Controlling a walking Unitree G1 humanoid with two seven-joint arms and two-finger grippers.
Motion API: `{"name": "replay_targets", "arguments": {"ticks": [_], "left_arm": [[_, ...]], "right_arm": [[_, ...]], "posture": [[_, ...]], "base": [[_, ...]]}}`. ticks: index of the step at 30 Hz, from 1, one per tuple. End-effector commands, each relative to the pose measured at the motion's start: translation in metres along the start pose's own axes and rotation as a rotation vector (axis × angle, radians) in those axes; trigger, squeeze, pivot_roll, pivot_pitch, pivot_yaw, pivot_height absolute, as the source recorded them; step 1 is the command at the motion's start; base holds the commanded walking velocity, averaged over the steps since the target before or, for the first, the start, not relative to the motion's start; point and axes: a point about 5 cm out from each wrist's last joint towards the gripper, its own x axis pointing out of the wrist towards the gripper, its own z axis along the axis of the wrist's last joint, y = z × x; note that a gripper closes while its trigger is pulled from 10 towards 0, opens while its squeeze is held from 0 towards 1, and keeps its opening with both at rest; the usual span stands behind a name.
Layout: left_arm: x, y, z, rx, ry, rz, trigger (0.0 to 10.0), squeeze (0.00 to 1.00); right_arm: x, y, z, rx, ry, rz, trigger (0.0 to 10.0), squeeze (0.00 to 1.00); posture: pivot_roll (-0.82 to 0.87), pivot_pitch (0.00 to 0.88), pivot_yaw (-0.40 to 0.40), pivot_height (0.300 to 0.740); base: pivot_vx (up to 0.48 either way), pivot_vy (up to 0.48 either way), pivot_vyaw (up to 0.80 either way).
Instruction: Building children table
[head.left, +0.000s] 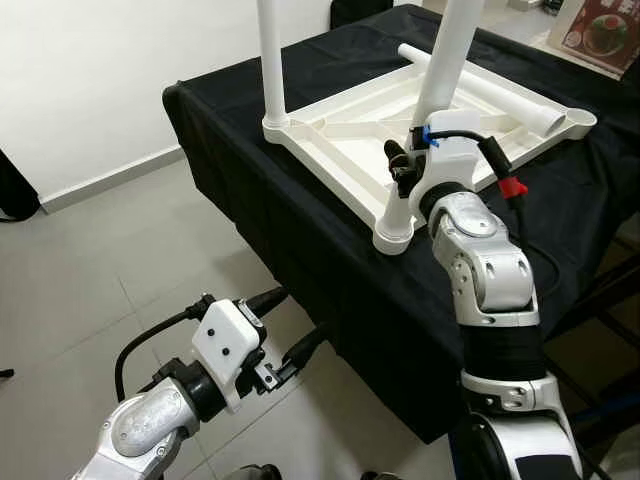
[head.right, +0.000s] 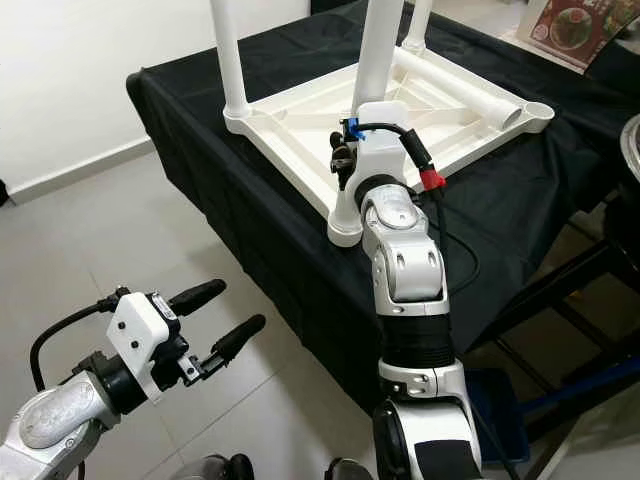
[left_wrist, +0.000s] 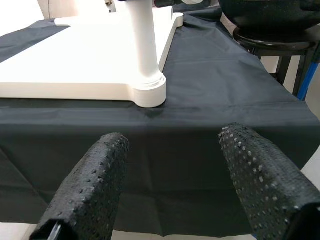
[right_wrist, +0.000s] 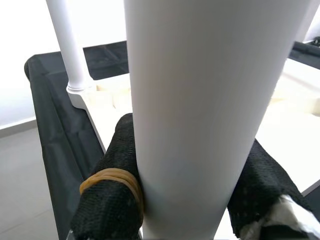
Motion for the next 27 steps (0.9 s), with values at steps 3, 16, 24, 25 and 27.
{"name": "replay_targets", "arguments": {"ticks": [3,16,24,25,27], "left_arm": [[0.0,-0.002,-0.003,-0.004,0.01,-0.003,10.0,0.0],[0.01,0.01,-0.007,0.034,0.002,0.037,10.0,0.0],[0.016,0.016,-0.009,0.025,-0.011,0.068,10.0,0.0],[0.016,0.017,-0.01,0.015,-0.015,0.074,10.0,0.0],[0.017,0.018,-0.01,0.003,-0.023,0.082,10.0,0.0]], "right_arm": [[-0.002,-0.007,-0.026,0.014,0.121,-0.061,10.0,1.0],[-0.029,-0.05,-0.021,-0.005,-0.014,0.227,10.0,1.0],[-0.058,-0.073,-0.046,0.062,0.057,0.411,10.0,0.0],[-0.063,-0.078,-0.046,0.096,0.045,0.421,10.0,0.0],[-0.064,-0.082,-0.046,0.109,0.03,0.396,10.0,0.0]], "posture": [[0.03,0.185,-0.037,0.74],[0.0,0.14,-0.034,0.74],[-0.02,0.126,-0.024,0.74],[-0.03,0.121,-0.021,0.74],[-0.03,0.119,-0.018,0.74]], "base": [[0.0,0.0,0.0],[0.0,0.0,0.0],[0.0,0.0,0.0],[0.0,0.0,0.0],[0.0,0.0,0.0]]}}
